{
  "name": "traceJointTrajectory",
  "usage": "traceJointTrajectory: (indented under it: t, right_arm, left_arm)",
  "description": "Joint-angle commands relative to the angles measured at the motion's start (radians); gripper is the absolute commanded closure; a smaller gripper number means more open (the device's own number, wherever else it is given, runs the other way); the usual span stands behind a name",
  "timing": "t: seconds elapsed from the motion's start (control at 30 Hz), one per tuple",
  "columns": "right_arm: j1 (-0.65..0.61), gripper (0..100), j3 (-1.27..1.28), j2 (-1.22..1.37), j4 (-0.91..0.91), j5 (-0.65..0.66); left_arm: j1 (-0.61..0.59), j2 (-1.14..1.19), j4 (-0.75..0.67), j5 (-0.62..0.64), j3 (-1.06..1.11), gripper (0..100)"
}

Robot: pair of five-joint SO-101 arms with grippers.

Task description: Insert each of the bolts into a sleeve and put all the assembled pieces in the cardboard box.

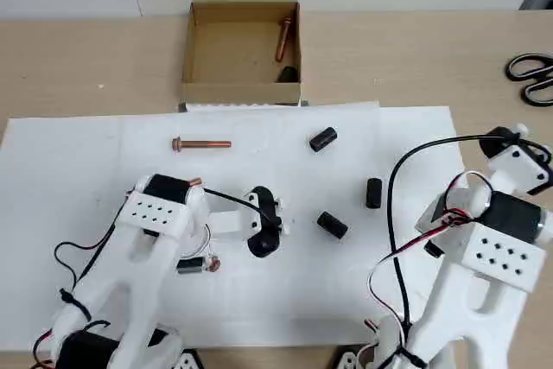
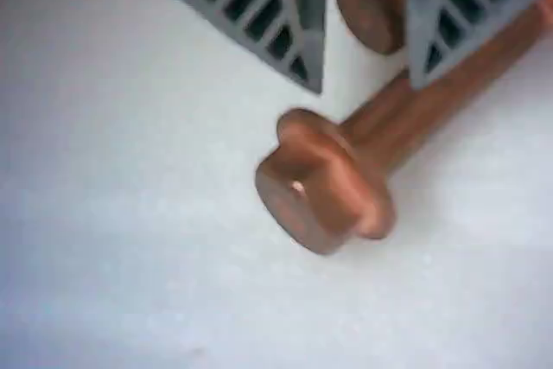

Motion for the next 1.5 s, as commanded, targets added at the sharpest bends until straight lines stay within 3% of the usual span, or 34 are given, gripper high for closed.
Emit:
traceJointTrajectory:
  t: [0.0,0.33,0.8,1.23,1.47]
  right_arm:
    - [0.004,99.6,-0.005,-0.016,-0.015,0.003]
    - [0.004,99.6,-0.005,-0.016,-0.01,0.005]
    - [0.004,99.6,-0.005,-0.016,-0.01,0.003]
    - [0.004,99.6,-0.005,-0.016,-0.018,0.003]
    - [0.004,99.6,-0.005,-0.01,-0.019,0.003]
  left_arm:
    - [0.003,-0.025,-0.037,-0.005,0.015,93]
    - [0.005,-0.025,-0.115,-0.005,0.067,93]
    - [0.005,-0.026,0.129,-0.005,-0.219,93]
    - [0.002,-0.028,0.114,0.002,-0.171,93]
    - [-0.005,-0.026,0.04,0.141,-0.171,83]
